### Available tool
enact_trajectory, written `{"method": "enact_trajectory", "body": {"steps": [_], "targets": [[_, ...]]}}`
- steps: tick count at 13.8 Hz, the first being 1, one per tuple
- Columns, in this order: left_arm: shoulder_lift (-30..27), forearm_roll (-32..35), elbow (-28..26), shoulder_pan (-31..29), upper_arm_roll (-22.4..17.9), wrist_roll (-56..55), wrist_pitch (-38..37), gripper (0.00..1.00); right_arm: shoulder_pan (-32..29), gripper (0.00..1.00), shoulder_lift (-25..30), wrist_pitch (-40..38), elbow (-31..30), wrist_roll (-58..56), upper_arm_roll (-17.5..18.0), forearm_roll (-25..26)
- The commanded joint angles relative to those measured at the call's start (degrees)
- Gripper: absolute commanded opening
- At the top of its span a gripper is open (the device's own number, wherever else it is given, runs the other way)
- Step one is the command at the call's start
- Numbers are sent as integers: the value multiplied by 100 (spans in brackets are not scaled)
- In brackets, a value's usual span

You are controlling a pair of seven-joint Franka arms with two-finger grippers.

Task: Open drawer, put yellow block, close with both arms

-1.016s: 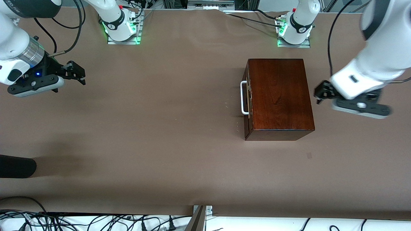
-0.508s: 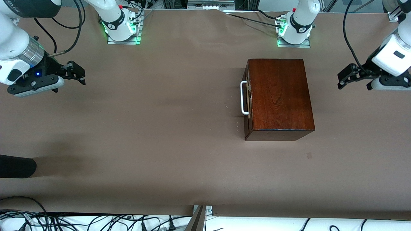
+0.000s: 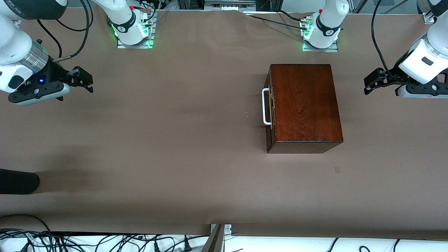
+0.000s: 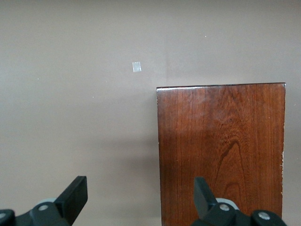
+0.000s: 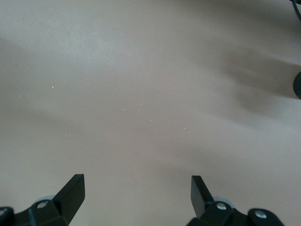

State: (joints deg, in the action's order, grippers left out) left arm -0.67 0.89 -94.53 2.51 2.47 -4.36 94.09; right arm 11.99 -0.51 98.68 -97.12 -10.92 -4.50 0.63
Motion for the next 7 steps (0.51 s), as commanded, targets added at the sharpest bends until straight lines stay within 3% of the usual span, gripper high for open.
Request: {"method": "enact_trajectory", "body": {"steps": [1, 7], "targets": [[85, -132, 207, 4, 8, -65, -163, 100, -39, 100, -28, -112, 106, 91, 37, 16], [85, -97, 216, 30, 17, -83, -242, 100, -39, 100, -28, -112, 106, 82, 37, 16]]}}
